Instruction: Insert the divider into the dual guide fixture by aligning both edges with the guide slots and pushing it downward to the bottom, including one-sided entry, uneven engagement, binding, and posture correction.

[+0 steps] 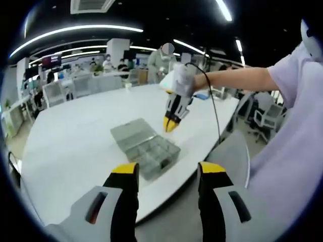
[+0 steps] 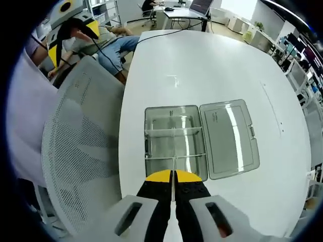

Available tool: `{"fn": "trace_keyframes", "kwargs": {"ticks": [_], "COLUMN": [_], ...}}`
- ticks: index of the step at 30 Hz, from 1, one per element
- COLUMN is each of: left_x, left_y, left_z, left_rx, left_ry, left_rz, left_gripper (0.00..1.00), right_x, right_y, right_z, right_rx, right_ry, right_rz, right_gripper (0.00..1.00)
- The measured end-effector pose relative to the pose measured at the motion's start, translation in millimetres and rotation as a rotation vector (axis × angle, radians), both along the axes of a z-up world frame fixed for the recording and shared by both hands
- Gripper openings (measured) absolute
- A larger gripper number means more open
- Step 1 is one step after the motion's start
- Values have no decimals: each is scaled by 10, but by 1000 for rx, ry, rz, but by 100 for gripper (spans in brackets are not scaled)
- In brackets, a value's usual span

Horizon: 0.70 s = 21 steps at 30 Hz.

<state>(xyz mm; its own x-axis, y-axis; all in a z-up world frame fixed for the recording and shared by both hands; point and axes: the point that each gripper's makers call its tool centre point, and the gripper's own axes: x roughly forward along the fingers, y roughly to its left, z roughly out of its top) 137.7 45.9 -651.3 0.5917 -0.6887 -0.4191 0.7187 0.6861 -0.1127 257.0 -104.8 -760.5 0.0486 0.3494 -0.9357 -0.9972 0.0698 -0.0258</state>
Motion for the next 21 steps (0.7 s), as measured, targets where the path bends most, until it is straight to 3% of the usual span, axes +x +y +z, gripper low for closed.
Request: {"fn": "trace_keyframes", "kwargs": {"ticks": [21], "left_x": [-53], "left_y": [75], "left_z": [8], "left_rx": [5], "left_ry": [2], "left_rz": [56], "left_gripper": [44], "right_x": [30], "right_y": [12], "right_z": [-178], "right_rx": [-27], "right_ry": [14], "right_rz": [34], "right_gripper": [0]}}
